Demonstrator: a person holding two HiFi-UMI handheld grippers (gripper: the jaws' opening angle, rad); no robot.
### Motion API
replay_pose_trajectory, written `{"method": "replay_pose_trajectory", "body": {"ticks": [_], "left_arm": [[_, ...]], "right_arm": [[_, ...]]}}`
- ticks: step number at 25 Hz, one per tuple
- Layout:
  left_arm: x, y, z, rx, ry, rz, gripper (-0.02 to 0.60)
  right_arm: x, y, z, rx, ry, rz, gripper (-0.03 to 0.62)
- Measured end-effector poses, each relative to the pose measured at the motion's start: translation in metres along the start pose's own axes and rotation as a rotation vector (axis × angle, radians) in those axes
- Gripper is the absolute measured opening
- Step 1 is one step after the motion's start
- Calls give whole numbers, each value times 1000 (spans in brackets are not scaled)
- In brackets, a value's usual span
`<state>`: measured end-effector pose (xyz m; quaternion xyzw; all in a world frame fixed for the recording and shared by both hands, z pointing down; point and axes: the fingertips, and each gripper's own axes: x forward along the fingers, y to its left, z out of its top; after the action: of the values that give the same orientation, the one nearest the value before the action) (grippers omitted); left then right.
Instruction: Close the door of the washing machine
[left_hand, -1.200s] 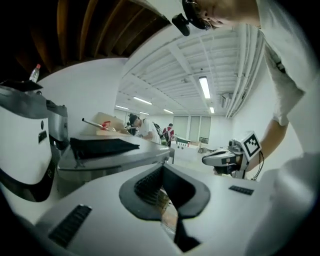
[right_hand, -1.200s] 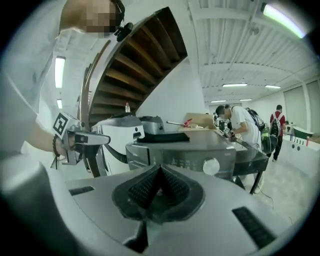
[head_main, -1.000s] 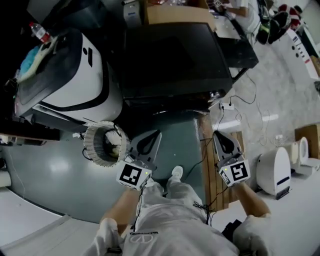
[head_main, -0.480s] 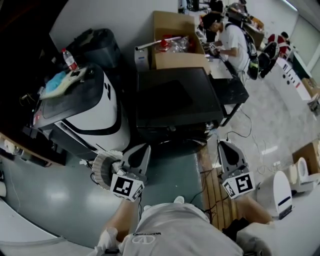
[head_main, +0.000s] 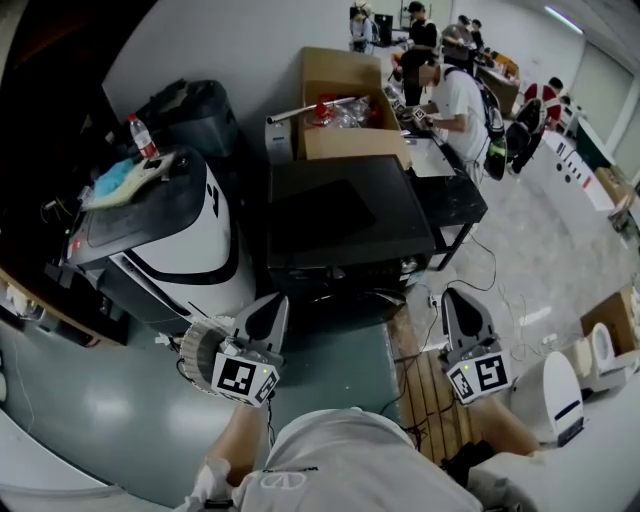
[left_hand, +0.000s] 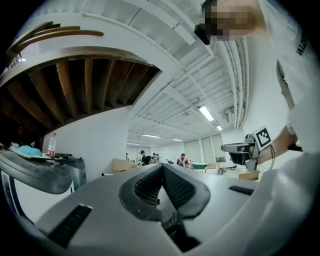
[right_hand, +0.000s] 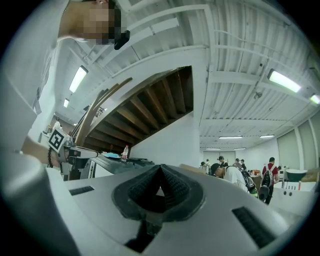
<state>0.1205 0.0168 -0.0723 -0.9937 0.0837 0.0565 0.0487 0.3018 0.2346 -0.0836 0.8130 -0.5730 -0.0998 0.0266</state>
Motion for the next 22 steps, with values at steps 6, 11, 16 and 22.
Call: {"method": "replay_pose_trajectory", "body": {"ticks": [6, 11, 16, 22], "left_arm": [[2, -19, -1, -3, -5, -17, 2], [4, -26, -1, 4, -5, -21, 2], [2, -32, -7, -5, 14, -20, 2], [5, -35, -6, -6, 15, -17, 2]], "right_arm": [[-12, -6, -4, 4, 0, -6, 9], [-12, -2, -5, -6, 1, 13, 9], [-15, -2, -8, -2, 8, 22, 9], [-13, -3, -9, -6, 7, 33, 9]]}}
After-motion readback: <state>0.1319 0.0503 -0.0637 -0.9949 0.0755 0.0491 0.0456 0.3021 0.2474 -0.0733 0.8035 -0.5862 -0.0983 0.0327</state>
